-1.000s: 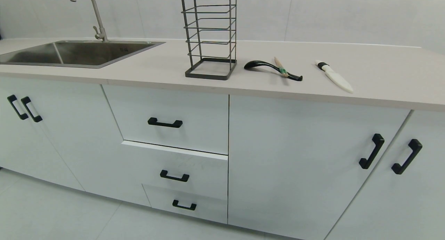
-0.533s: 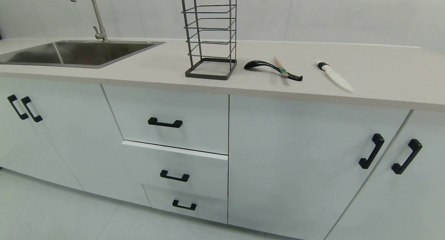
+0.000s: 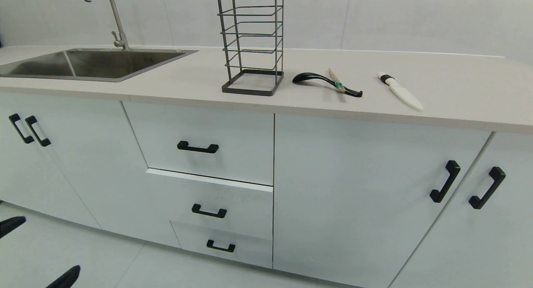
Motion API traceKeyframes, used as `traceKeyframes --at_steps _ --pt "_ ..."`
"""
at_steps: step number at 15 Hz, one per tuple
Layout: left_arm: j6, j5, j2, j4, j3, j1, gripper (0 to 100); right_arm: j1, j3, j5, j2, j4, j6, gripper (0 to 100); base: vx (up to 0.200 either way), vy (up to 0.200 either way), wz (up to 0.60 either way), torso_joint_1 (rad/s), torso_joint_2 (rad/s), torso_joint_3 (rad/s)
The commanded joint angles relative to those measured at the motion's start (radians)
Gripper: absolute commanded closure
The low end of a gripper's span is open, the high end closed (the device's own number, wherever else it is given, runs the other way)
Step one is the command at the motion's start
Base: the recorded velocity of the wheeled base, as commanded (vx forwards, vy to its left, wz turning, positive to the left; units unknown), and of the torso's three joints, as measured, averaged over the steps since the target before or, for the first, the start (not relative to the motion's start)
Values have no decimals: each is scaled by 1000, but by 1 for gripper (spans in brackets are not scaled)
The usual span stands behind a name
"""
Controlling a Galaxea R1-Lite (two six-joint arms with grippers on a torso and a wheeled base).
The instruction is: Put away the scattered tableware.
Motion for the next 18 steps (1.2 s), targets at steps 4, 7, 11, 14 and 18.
traceKeyframes --at_steps 4,7,11,14,18 --pt "287 -5 401 -39 -37 -139 0 0 0 0 1 0 0 100 0 0 0 0 0 0" --pt "516 6 638 -40 -37 -228 0 0 0 0 1 0 0 100 0 0 0 0 0 0" --pt "559 6 745 -40 -35 -226 0 0 0 0 1 0 0 100 0 0 0 0 0 0" --pt "559 -66 857 -40 -66 -228 0 0 0 0 1 0 0 100 0 0 0 0 0 0" --pt "591 -101 1013 -45 -100 -225 0 0 1 0 1 0 0 100 0 0 0 0 0 0"
